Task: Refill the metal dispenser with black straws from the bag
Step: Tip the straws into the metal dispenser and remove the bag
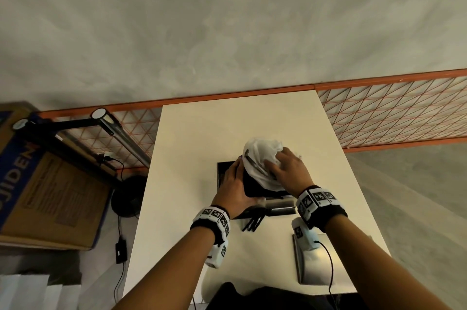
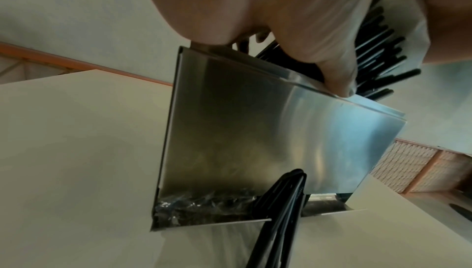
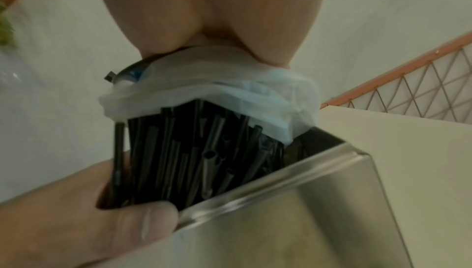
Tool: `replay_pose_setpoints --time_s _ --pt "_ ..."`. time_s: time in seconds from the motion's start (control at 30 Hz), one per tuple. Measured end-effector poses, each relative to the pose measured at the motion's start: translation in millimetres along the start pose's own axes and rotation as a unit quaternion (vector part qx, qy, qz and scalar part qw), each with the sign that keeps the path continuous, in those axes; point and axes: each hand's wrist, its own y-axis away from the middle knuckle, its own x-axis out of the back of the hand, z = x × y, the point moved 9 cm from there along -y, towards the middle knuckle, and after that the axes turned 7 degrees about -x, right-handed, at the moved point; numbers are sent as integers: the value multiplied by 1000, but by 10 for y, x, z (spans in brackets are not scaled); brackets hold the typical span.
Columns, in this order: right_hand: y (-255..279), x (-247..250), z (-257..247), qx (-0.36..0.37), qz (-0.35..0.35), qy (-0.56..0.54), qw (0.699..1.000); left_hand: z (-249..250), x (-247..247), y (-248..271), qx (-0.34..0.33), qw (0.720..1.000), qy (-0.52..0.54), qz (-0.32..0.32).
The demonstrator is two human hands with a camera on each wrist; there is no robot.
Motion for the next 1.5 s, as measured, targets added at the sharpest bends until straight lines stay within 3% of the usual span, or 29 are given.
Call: replay_pose_setpoints --time_s 0.2,0.4,0.53,0.63,0.77,0.93,1.27,1.5 --pt "43 53 -10 -5 -21 23 1000 0 -67 -2 -2 998 -48 -30" --pt "55 337 19 -67 48 -82 993 10 -54 -14 -14 999 -21 -36" --pt "68 394 -47 -49 69 -124 989 11 -47 -20 -12 999 -28 -31" --pt "75 288 -109 -18 32 -92 995 11 -51 -18 -12 999 -39 -24" --pt "87 -72 -14 3 -48 78 996 -6 -83 -27 -5 998 -62 -28" --pt "29 -96 -19 6 -74 76 994 -37 -123 -35 12 994 -95 -45" --pt "7 458 -153 -18 52 -85 995 -77 -147 -53 -19 998 -48 -45" --pt "60 -22 -83 28 -60 72 995 -71 -154 -43 -31 997 -53 -46"
